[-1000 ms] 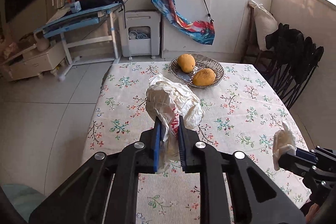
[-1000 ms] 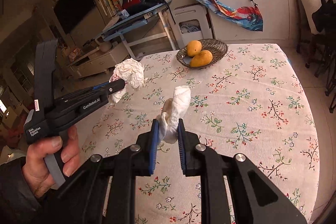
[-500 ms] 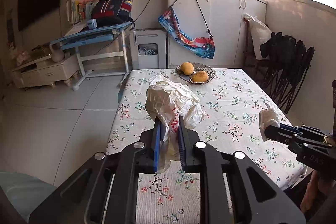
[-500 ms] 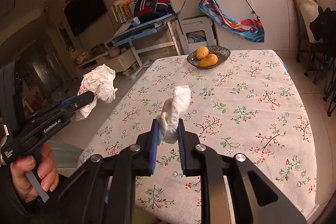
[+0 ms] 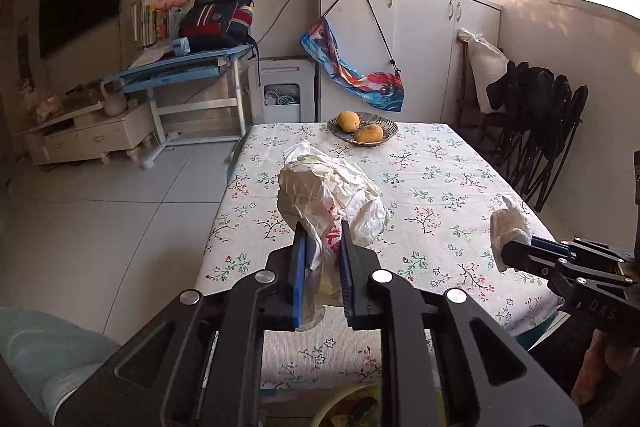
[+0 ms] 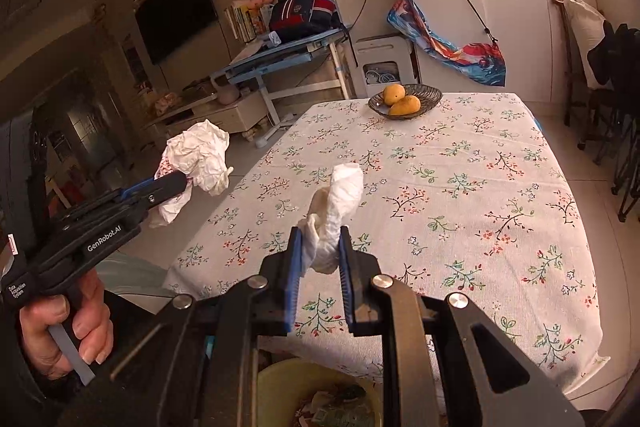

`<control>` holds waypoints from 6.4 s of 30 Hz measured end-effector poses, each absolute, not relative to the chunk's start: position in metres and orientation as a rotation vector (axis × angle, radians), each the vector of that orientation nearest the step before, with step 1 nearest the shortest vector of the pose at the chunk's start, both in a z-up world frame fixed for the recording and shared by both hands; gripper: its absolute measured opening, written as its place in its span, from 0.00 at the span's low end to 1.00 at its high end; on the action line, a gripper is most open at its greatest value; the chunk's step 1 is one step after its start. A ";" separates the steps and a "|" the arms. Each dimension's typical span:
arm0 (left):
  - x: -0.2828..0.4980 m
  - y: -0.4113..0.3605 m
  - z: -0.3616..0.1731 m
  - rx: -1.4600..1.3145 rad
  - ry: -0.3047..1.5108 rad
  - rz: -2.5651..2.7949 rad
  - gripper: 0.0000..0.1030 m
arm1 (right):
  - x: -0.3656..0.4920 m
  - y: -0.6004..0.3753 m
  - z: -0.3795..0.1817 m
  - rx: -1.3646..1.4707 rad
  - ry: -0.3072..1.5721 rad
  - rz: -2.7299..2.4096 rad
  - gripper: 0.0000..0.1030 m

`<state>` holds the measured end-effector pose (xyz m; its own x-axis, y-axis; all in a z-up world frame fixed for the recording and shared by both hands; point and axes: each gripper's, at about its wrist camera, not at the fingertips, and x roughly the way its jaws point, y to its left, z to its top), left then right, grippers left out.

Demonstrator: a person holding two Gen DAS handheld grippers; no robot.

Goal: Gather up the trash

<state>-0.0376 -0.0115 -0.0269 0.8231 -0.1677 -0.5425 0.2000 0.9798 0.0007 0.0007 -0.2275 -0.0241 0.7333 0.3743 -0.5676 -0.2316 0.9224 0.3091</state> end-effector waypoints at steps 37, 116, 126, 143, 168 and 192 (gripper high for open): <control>-0.118 -0.014 -0.031 0.072 0.548 -0.206 0.14 | -0.071 -0.188 -0.059 0.148 0.795 0.432 0.19; -0.165 -0.036 -0.062 0.096 0.634 -0.156 0.84 | -0.093 -0.210 -0.039 0.058 0.661 -0.017 0.92; -0.170 -0.023 -0.022 0.044 0.480 -0.046 0.93 | -0.102 -0.202 -0.017 0.014 0.613 -0.066 0.93; -0.176 -0.015 -0.009 0.025 0.454 0.018 0.93 | -0.109 -0.190 0.002 0.022 0.580 -0.052 0.93; -0.174 -0.026 -0.014 0.079 0.462 0.028 0.93 | -0.112 -0.188 0.000 0.037 0.568 -0.066 0.93; -0.174 -0.022 -0.017 0.076 0.468 0.034 0.93 | -0.110 -0.186 -0.002 0.033 0.572 -0.058 0.93</control>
<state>-0.1737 -0.0222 -0.0174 0.8919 0.0497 -0.4494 -0.0148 0.9966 0.0808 -0.1098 -0.1861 -0.0020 0.8393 -0.0452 -0.5417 0.0637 0.9979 0.0154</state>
